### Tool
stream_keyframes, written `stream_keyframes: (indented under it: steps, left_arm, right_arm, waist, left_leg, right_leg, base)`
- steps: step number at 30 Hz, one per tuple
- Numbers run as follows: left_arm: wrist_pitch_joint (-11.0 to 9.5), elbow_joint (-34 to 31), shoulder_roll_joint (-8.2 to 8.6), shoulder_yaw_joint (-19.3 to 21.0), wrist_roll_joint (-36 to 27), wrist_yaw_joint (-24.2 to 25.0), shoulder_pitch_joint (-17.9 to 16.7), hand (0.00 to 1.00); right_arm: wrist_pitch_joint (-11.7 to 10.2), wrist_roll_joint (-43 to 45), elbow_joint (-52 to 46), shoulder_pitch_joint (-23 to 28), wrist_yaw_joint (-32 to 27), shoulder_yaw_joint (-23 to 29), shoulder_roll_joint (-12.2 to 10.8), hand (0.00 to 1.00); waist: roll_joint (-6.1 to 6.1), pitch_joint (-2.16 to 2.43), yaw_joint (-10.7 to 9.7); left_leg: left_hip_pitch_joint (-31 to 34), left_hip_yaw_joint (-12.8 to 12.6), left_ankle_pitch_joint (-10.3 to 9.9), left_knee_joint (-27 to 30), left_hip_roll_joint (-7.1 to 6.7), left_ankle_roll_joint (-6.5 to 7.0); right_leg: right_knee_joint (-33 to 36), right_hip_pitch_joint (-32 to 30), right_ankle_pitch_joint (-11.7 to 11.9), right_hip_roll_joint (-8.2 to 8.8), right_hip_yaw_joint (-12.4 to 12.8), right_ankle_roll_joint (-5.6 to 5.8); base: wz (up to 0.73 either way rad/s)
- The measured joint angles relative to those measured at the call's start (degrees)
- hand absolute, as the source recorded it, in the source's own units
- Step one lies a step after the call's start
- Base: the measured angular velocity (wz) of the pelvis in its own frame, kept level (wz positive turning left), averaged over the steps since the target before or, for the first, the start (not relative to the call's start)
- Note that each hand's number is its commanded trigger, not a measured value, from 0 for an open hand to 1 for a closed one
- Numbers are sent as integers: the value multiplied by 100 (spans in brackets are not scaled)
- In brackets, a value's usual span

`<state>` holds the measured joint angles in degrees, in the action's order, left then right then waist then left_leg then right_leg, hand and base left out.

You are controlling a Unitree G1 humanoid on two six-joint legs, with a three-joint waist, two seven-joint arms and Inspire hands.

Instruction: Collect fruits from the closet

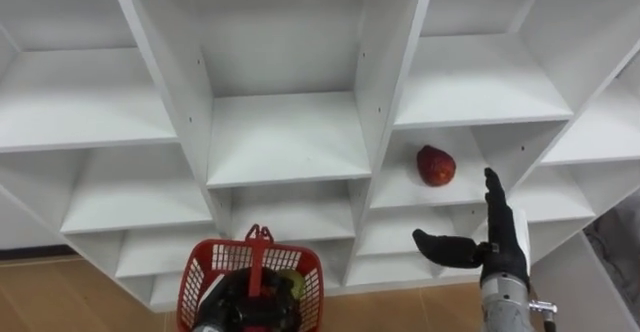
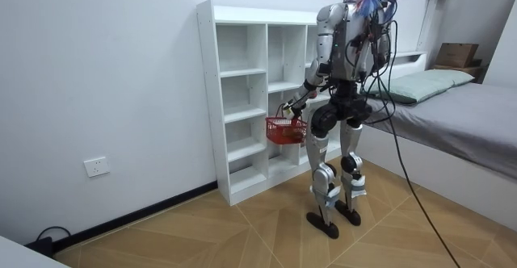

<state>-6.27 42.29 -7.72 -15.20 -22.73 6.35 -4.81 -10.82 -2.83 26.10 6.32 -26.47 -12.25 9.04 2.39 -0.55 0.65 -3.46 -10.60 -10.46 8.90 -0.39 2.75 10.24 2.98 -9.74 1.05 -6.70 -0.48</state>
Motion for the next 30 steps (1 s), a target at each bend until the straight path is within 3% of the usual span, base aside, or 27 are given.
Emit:
stream_keyframes:
  steps: [4, 7, 13, 16, 21, 30]
  left_arm:
    - [194, -205, -84, 121, 441, 1, -2, 100]
    - [208, -237, -155, 142, 495, 1, 30, 100]
    - [279, -259, -294, 278, 673, 37, 24, 100]
    - [383, -233, -401, 403, 703, 91, 50, 100]
    - [462, -156, -421, 428, 995, 136, 52, 100]
    - [621, 171, -387, 430, 957, 166, 252, 100]
  right_arm:
    - [157, -326, 78, -297, 107, 4, 75, 0]
    - [190, -775, 328, -555, 174, 4, 169, 0]
    - [235, -1295, 515, -1137, 382, 16, 577, 0]
    - [299, -1289, 1045, -1729, 631, 62, 758, 0]
    - [414, -1306, 1374, -2155, 936, 271, 866, 0]
    - [547, -1543, 2277, -2921, 1175, 545, 968, 0]
  waist:
    - [20, -12, -38]
    - [53, -11, -45]
    - [181, -12, 32]
    - [247, -25, 68]
    - [247, -23, 109]
    - [253, -26, 125]
  left_leg:
    - [194, 69, 0, 100, 1, 2]
    - [248, 170, 0, 130, -9, 3]
    - [609, 308, 5, 294, -4, 6]
    - [731, 354, 6, 337, -3, 4]
    - [929, 481, 9, 396, -23, 6]
    - [1322, 503, 33, 486, -33, 39]
  right_leg:
    - [49, -123, 2, 15, -113, -4]
    - [45, -134, 2, 35, -204, -4]
    - [65, -351, 8, 93, -416, -15]
    - [51, -423, 14, 97, -496, -24]
    - [65, -557, 14, 107, -549, -23]
    - [255, -991, 12, 156, -622, -23]
  base:
    - [8]
    - [18]
    - [15]
    - [9]
    - [12]
    - [2]
